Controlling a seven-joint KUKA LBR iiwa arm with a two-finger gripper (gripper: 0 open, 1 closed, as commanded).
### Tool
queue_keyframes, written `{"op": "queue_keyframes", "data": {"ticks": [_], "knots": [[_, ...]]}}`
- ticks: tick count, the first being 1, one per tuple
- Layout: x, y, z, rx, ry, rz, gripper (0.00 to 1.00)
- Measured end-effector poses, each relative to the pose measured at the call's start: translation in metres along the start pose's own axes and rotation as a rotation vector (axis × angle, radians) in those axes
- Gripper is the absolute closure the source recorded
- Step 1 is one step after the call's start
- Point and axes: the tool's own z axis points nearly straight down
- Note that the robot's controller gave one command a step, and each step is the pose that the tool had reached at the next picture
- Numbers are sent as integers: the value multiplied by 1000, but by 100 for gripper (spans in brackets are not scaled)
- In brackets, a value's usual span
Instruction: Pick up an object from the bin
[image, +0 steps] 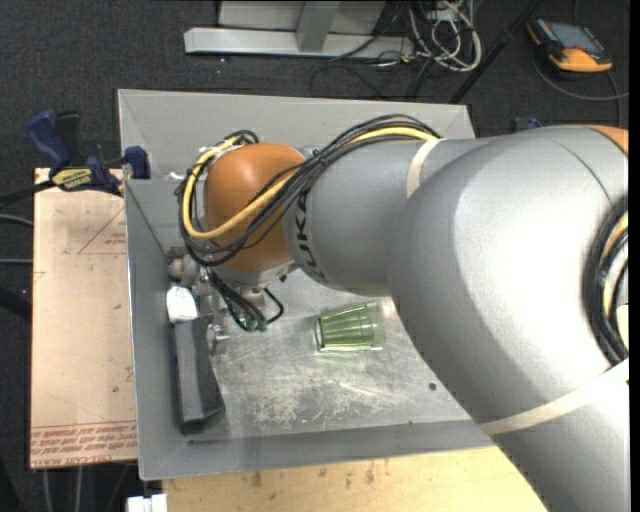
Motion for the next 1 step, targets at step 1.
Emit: {"op": "queue_keyframes", "data": {"ticks": [1], "knots": [[0, 0, 0, 0, 0, 0, 0]]}}
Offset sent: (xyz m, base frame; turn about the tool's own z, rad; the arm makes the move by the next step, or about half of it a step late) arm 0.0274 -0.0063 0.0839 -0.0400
